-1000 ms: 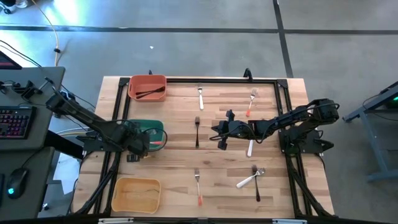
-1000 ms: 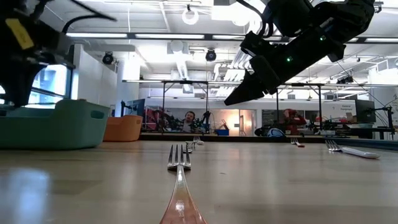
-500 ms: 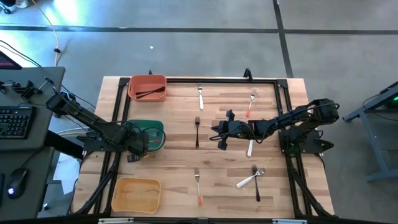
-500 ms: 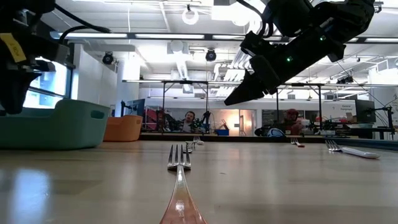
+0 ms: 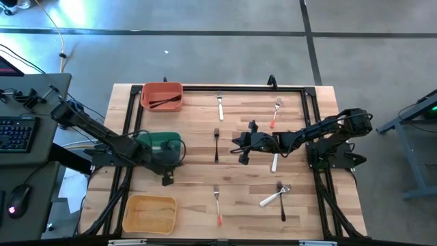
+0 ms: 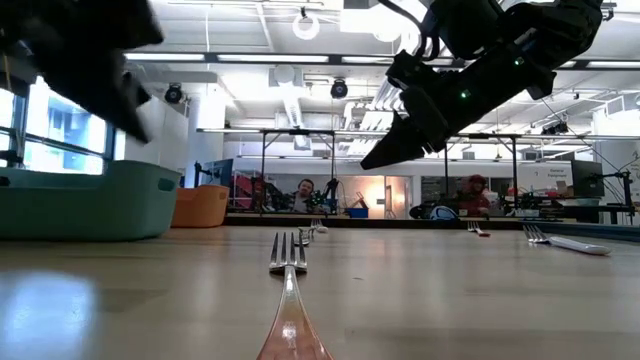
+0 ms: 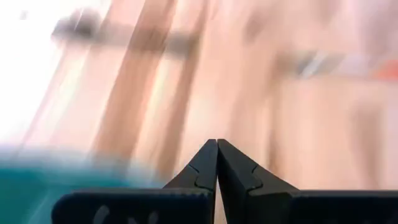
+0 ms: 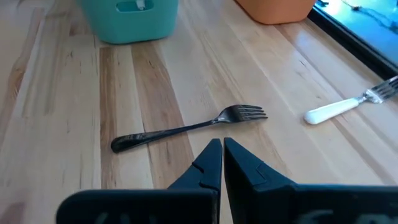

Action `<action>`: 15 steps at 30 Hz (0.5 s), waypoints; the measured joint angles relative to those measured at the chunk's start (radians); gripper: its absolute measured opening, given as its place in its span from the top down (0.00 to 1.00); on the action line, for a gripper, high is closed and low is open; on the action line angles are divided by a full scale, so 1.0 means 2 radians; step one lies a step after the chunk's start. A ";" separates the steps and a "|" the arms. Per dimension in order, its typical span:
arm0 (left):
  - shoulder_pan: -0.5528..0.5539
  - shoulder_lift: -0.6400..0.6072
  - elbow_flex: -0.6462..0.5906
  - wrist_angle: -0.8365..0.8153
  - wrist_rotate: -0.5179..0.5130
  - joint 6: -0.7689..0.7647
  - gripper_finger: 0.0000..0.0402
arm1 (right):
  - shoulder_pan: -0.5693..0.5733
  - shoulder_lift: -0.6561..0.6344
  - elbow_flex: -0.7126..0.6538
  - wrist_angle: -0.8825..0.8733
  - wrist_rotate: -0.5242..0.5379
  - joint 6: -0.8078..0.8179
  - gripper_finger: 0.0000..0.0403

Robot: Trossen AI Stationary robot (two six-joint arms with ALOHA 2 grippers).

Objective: Sort silverware by color (type)
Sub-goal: Put the white fork into the green bin

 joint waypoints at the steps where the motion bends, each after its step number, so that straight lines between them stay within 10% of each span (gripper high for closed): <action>1: 0.002 0.003 -0.019 0.075 0.004 0.022 1.00 | -0.001 0.000 0.000 0.000 0.000 0.007 1.00; 8: 0.034 0.046 -0.122 0.484 0.056 0.097 1.00 | -0.002 0.000 0.000 -0.020 -0.011 0.010 1.00; 15: 0.056 0.079 -0.130 0.528 0.068 0.121 1.00 | 0.009 -0.004 0.000 -0.034 -0.002 0.009 1.00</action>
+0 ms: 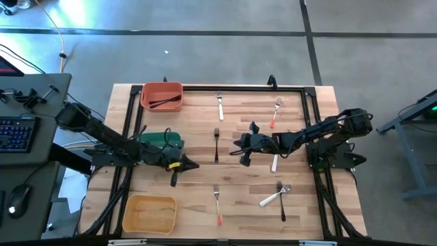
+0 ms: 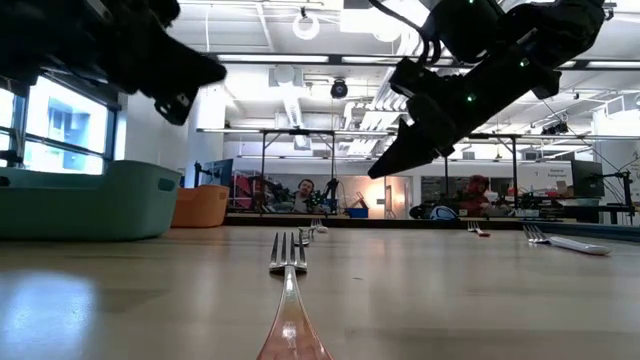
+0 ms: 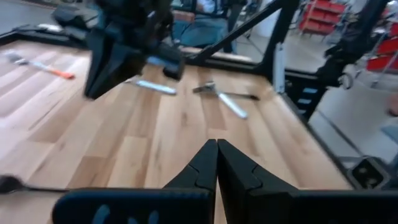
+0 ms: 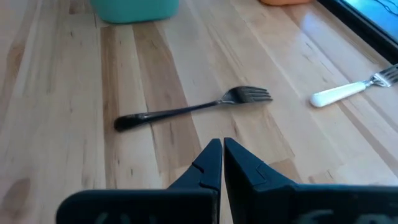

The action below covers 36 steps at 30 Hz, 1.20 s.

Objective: Sort silverware by color (type)
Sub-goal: Put the white fork into the green bin

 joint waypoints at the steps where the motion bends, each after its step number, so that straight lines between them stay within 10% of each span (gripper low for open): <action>1: 0.003 0.005 0.000 0.001 0.000 0.001 1.00 | 0.003 -0.004 0.000 0.000 0.001 0.000 1.00; 20: 0.052 0.175 0.000 0.199 0.036 0.039 1.00 | 0.223 -0.004 0.256 -0.574 -0.018 0.248 0.94; 36: 0.069 0.176 0.000 0.201 0.043 0.039 1.00 | 0.347 0.096 0.268 -0.624 -0.111 0.372 0.59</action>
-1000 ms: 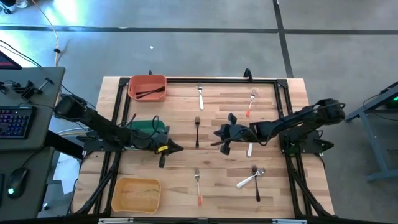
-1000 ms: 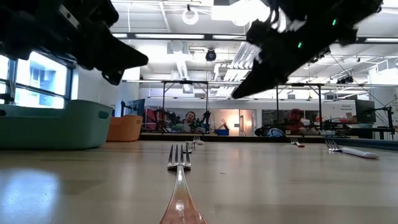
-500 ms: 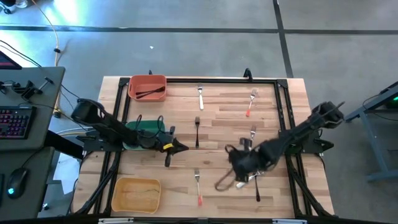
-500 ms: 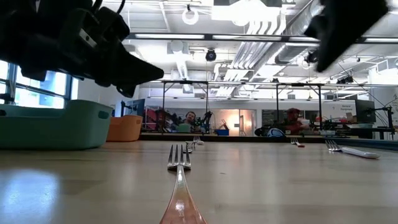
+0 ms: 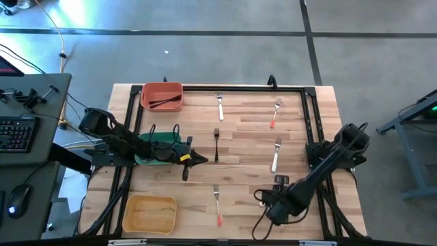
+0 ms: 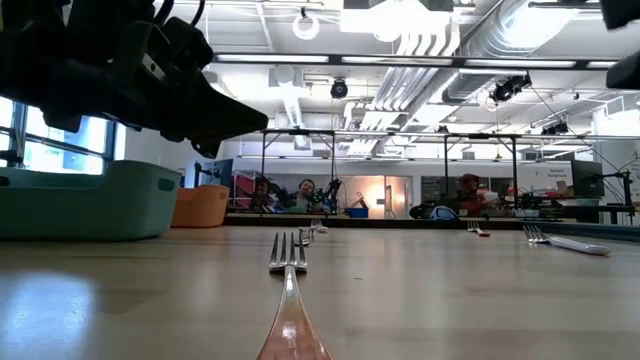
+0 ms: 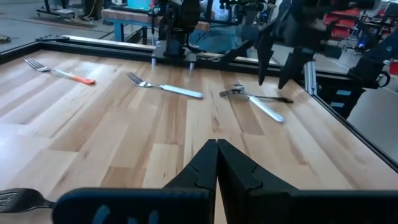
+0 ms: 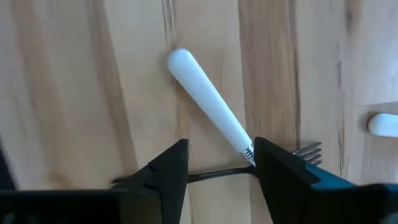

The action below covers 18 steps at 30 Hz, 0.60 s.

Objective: Sort silverware by color (type)
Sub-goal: Put the white fork into the green bin

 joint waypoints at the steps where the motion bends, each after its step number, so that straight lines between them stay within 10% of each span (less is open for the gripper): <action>1: 0.000 0.000 0.000 0.000 0.000 0.000 1.00 | 0.000 0.007 0.000 0.000 -0.005 -0.004 0.59; 18: 0.000 0.000 0.000 -0.001 0.000 0.000 1.00 | -0.035 0.073 0.000 0.011 -0.032 -0.080 0.69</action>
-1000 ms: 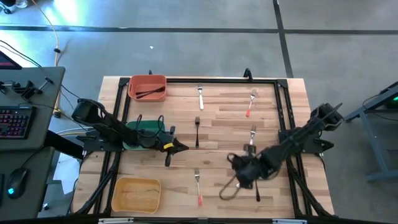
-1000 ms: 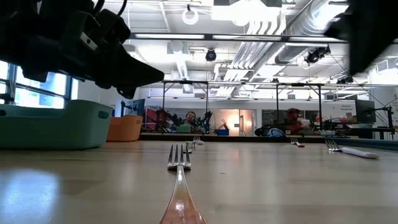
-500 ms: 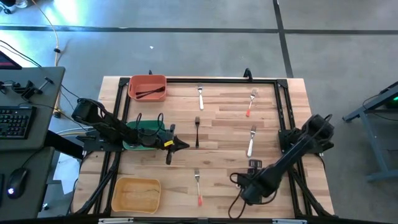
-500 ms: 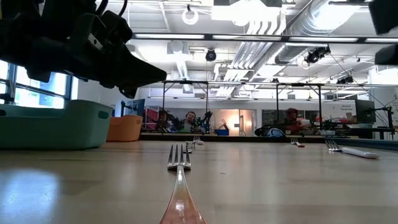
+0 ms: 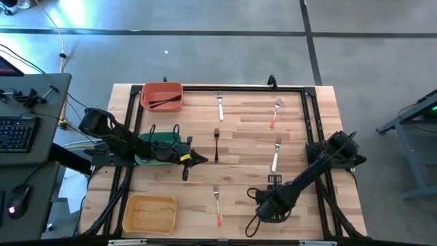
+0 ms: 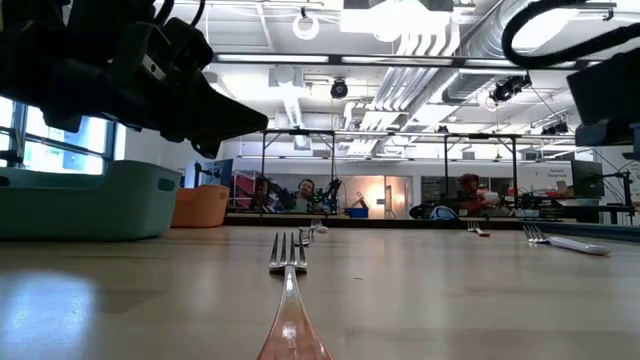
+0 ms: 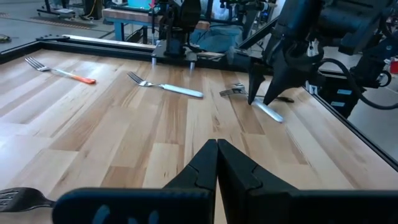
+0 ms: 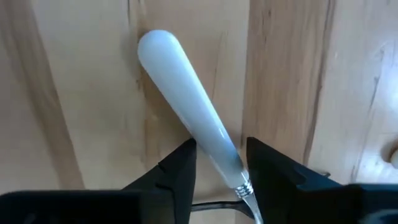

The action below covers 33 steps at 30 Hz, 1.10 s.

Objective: Sort silverware by color (type)
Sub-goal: Put the white fork into the green bin

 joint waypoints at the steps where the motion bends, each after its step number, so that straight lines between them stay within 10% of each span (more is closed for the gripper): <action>1: 0.000 0.000 0.000 0.000 0.000 0.000 1.00 | -0.001 0.001 0.000 0.001 -0.001 -0.002 0.70; 16: 0.000 0.000 0.000 -0.001 0.000 0.000 1.00 | 0.000 0.004 0.001 -0.004 -0.022 -0.014 0.97; 33: 0.000 0.000 0.000 -0.015 -0.004 -0.001 1.00 | 0.000 0.000 -0.001 -0.017 0.011 -0.021 0.95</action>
